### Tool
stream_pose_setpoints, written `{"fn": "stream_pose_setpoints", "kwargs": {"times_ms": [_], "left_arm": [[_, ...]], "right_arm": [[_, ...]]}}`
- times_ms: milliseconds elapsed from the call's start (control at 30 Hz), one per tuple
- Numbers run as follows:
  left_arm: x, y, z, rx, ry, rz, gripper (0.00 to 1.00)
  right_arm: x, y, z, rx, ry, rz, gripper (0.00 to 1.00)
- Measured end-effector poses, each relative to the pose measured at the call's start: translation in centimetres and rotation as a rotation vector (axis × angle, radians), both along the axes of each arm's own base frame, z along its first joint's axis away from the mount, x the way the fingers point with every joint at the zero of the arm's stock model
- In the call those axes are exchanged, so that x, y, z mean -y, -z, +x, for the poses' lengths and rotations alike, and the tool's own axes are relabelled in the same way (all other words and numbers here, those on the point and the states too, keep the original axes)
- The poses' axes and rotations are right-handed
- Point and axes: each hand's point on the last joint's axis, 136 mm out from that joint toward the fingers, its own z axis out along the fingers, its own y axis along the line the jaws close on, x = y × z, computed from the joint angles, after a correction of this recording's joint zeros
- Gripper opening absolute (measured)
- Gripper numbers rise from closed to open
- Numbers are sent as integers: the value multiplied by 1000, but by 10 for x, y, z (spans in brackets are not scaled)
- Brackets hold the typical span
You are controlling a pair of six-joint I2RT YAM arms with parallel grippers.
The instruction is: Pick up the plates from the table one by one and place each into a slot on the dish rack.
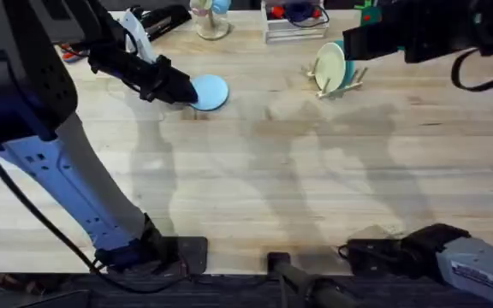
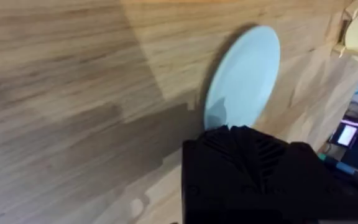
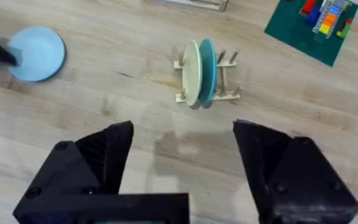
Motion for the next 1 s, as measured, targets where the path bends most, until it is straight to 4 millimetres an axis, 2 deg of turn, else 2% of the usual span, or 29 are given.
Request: {"fn": "stream_pose_setpoints", "kwargs": {"times_ms": [100, 300, 567, 1000], "left_arm": [[2, -7, -1, -4, 24, -20, 42], [3, -34, 12, 73, 49, -37, 40], [2, -69, 13, 170, 56, -6, 42], [-3, -71, 24, 226, 53, 10, 43]], "right_arm": [[0, 0, 0, 0, 0, 0, 964], [0, 0, 0, -1, 0, 0, 965], [0, 1, -1, -7, 0, -2, 965], [0, 1, -1, -7, 2, 0, 964]]}}
